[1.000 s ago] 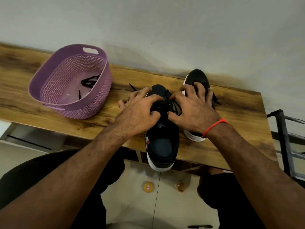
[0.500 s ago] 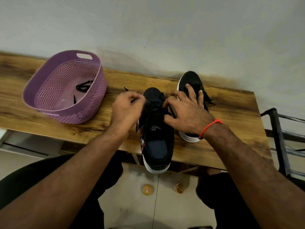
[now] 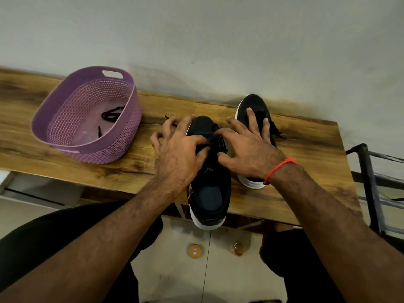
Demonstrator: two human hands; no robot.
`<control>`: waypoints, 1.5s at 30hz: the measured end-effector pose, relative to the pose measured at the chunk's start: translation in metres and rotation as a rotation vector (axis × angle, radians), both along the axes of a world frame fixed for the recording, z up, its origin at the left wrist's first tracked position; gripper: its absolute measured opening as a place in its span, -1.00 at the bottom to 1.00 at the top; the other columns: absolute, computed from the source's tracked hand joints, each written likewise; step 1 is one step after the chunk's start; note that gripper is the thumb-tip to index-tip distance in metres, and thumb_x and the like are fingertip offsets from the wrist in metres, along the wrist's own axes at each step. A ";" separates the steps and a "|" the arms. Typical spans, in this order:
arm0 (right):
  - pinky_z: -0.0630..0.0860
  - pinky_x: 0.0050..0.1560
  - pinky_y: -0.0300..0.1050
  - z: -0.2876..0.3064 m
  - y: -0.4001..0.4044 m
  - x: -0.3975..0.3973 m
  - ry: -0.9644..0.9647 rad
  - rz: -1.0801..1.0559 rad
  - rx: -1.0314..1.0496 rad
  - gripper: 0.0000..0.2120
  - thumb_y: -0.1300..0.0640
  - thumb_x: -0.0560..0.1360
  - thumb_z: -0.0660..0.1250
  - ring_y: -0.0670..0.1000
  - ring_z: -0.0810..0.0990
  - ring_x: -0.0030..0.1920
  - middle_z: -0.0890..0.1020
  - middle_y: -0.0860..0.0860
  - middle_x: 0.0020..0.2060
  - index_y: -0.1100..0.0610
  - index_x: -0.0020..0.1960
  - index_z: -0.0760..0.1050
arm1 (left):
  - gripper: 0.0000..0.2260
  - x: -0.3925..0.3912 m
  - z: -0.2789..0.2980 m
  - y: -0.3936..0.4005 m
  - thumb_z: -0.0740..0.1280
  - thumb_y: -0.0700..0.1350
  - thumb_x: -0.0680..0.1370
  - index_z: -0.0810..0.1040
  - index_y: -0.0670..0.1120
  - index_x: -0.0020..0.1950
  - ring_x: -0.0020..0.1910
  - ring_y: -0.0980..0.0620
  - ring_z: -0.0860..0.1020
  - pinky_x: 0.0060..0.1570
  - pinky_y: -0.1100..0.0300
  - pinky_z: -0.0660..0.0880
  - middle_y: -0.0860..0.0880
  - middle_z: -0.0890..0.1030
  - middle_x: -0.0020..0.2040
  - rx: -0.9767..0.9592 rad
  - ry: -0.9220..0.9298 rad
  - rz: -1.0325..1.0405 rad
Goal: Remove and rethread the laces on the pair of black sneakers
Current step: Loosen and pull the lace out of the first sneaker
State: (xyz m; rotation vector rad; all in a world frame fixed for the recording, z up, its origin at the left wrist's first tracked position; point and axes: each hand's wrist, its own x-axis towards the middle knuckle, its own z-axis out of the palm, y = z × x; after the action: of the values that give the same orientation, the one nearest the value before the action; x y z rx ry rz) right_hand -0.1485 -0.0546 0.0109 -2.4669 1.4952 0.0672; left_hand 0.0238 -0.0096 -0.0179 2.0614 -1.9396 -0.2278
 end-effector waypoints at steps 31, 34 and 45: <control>-0.36 0.45 0.42 -0.001 0.002 0.000 -0.032 0.002 0.050 -0.37 -0.02 0.47 0.26 0.20 -0.37 0.56 0.01 0.00 0.59 -0.12 0.50 0.14 | -0.93 0.007 0.004 -0.018 0.33 0.13 0.56 0.59 0.23 -0.10 0.19 0.05 0.49 0.25 -0.07 0.41 0.12 0.59 0.21 -0.082 0.690 0.384; -0.37 0.45 0.41 0.000 0.003 0.000 -0.041 0.000 0.066 -0.37 -0.01 0.47 0.27 0.20 -0.37 0.56 0.00 0.01 0.60 -0.13 0.49 0.15 | -0.81 0.034 0.013 -0.028 0.33 0.05 0.61 0.62 0.00 0.15 -0.17 0.17 0.50 -0.18 0.34 0.48 -0.05 0.64 0.04 -0.157 1.163 0.758; -0.38 0.46 0.40 -0.003 0.003 0.000 -0.055 -0.004 0.057 -0.32 -0.02 0.47 0.26 0.18 -0.35 0.57 0.02 -0.01 0.59 -0.12 0.52 0.08 | -0.81 -0.004 0.002 -0.002 0.40 0.25 0.50 0.64 0.30 0.08 0.49 -0.08 0.09 0.34 -0.16 0.13 0.18 0.23 0.56 0.029 0.142 -0.016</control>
State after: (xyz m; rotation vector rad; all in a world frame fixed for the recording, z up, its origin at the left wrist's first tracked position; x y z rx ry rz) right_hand -0.1485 -0.0517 0.0078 -2.4016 1.4555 0.0399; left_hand 0.0195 -0.0118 -0.0158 1.9905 -1.8791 -0.3966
